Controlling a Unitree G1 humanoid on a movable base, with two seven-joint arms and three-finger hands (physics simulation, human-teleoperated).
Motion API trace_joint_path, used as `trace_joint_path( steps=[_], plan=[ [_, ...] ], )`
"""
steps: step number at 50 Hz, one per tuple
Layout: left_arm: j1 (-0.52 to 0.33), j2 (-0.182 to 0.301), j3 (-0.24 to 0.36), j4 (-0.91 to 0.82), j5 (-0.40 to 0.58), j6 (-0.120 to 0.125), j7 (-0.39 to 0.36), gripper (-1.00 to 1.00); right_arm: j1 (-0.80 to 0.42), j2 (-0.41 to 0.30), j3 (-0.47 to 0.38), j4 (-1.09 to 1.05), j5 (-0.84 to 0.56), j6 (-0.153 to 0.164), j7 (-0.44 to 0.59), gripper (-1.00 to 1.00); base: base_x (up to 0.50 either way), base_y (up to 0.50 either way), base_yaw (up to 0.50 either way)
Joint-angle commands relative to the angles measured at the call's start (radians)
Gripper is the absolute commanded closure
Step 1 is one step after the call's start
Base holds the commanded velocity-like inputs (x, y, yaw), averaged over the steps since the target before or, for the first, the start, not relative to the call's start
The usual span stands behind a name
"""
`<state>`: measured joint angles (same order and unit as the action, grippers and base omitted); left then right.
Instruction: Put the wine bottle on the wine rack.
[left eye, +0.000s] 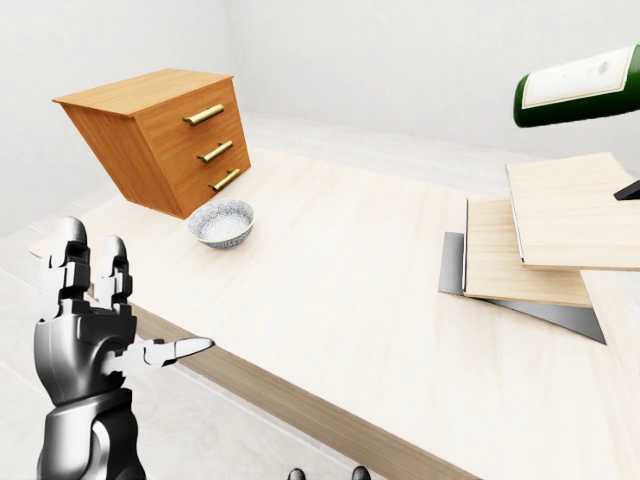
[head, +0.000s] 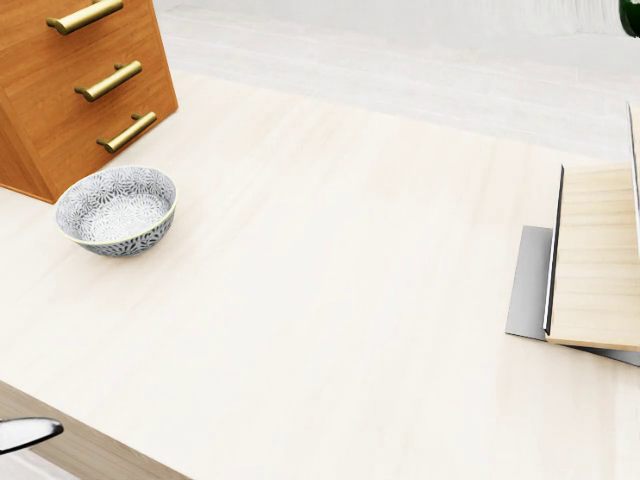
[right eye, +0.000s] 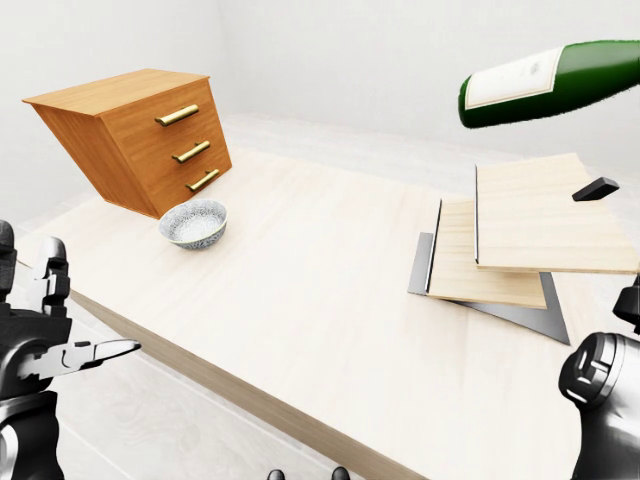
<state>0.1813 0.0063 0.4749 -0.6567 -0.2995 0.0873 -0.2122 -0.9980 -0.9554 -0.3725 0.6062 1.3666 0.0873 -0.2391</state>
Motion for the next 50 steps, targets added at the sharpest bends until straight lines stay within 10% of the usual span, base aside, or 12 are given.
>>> trace_joint_path(
  steps=[1,32,50],
  plan=[
    [0.002,0.001,-0.007,0.001,0.004,0.000,0.004,-1.00,0.004,-0.072,-0.039,0.065,-0.005,0.000,0.020,1.00,0.00,0.00,0.00],
    [0.008,-0.008,-0.035,0.002,0.029,0.000,0.007,-1.00,0.122,-0.133,-0.046,0.202,-0.046,0.000,0.180,1.00,0.00,0.00,0.00],
    [0.016,-0.015,-0.055,0.035,0.048,0.000,0.000,-1.00,0.172,-0.054,-0.054,0.284,-0.110,0.000,0.275,1.00,0.00,0.00,0.00]
  ],
)
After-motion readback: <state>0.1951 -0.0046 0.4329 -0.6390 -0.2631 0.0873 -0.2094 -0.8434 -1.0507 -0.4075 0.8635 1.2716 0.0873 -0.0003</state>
